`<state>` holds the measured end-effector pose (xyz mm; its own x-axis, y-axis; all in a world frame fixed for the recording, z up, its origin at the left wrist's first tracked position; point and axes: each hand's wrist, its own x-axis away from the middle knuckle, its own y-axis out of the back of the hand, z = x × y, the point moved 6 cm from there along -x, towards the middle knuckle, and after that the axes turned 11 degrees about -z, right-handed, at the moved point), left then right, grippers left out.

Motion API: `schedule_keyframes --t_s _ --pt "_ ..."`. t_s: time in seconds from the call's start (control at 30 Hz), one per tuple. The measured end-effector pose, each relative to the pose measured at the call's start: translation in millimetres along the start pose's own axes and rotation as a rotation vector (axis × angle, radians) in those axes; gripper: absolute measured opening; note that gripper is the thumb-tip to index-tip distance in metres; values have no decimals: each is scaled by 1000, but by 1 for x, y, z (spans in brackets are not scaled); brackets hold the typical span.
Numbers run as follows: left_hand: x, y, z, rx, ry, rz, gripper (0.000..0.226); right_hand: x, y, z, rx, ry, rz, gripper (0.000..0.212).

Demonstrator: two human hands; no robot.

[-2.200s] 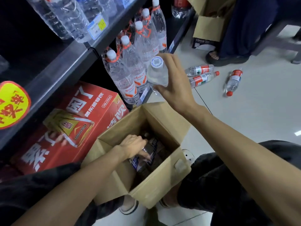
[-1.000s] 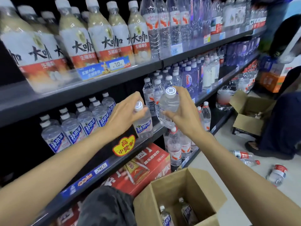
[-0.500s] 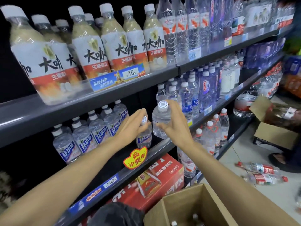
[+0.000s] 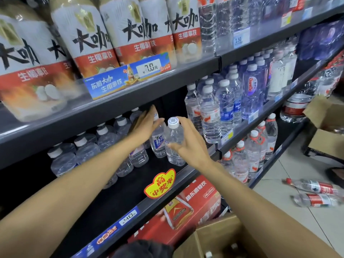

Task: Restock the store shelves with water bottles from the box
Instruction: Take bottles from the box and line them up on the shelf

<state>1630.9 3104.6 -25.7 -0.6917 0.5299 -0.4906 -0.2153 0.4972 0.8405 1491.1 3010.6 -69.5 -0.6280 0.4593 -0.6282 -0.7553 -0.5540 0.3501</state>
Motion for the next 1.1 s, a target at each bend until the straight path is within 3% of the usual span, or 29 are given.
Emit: schedule_keyframes --t_s 0.27,0.37,0.63,0.77,0.97,1.1 --pt "-24 0 9 -252 -36 64 51 -16 -26 -14 82 -38 -17 70" --pt "-29 0 13 -161 2 127 48 -25 -35 -19 139 -41 -13 70" --pt "-34 7 31 -300 30 166 48 -39 -54 -16 227 1 26 75" --pt "-34 8 31 -241 30 184 40 -41 -59 -13 220 -32 37 80" --pt "-29 12 33 -209 -52 152 29 -36 -66 -13 85 -97 142 95" --pt "-17 27 18 -37 -191 -46 37 -21 -61 -21 38 -140 205 99"
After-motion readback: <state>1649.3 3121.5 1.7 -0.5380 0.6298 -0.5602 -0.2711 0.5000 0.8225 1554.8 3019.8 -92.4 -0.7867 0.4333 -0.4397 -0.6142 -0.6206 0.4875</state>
